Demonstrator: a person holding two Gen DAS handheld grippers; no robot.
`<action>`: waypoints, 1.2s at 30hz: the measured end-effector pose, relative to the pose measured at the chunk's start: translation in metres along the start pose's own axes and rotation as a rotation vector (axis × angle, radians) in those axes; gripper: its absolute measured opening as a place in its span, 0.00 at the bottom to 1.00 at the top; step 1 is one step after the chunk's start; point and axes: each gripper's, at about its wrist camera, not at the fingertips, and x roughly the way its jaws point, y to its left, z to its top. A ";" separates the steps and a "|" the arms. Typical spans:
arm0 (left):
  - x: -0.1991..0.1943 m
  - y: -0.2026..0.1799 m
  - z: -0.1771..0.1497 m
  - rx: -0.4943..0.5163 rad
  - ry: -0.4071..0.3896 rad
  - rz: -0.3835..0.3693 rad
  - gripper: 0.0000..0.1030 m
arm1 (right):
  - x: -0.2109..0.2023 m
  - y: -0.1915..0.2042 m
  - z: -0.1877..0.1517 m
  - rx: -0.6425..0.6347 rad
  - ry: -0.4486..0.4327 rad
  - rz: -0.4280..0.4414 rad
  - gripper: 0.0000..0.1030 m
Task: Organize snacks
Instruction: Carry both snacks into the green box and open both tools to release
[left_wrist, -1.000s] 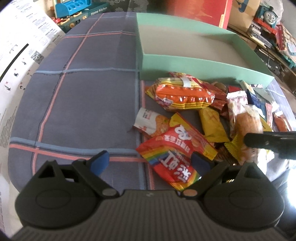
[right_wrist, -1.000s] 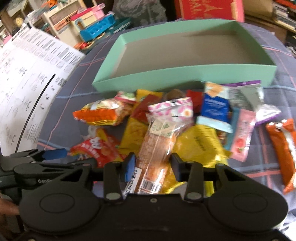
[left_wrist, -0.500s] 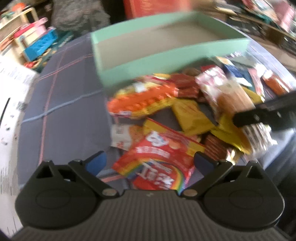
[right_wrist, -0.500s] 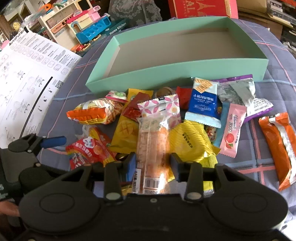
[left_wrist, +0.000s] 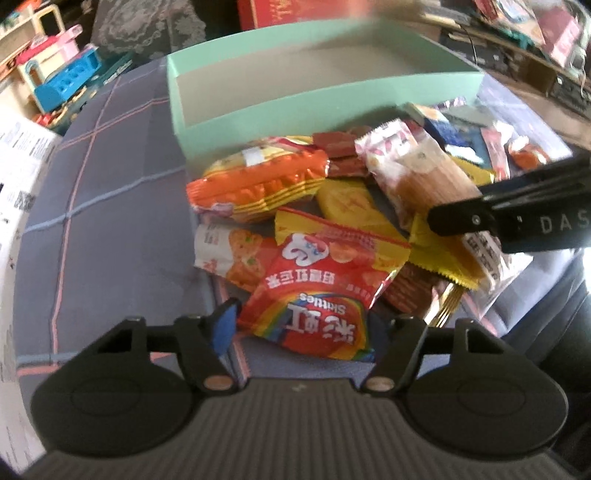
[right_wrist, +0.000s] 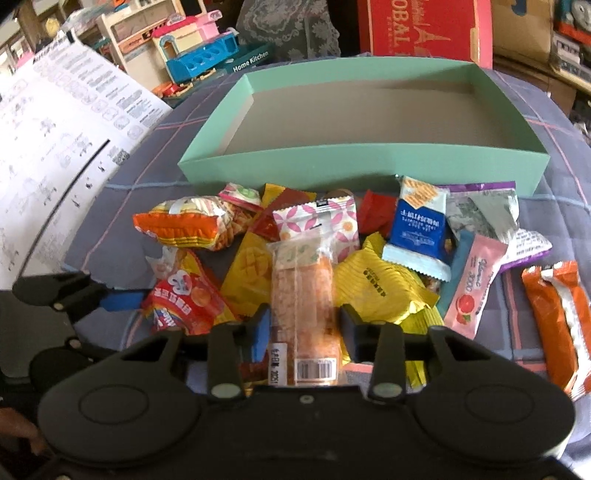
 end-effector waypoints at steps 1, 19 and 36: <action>-0.002 0.004 -0.001 -0.015 -0.006 -0.006 0.67 | -0.001 -0.003 0.000 0.011 -0.002 0.006 0.37; -0.066 0.024 0.041 -0.140 -0.172 -0.106 0.66 | -0.059 -0.036 0.031 0.104 -0.141 0.062 0.37; -0.005 0.096 0.215 -0.247 -0.257 0.071 0.67 | -0.048 -0.132 0.164 0.134 -0.270 -0.108 0.37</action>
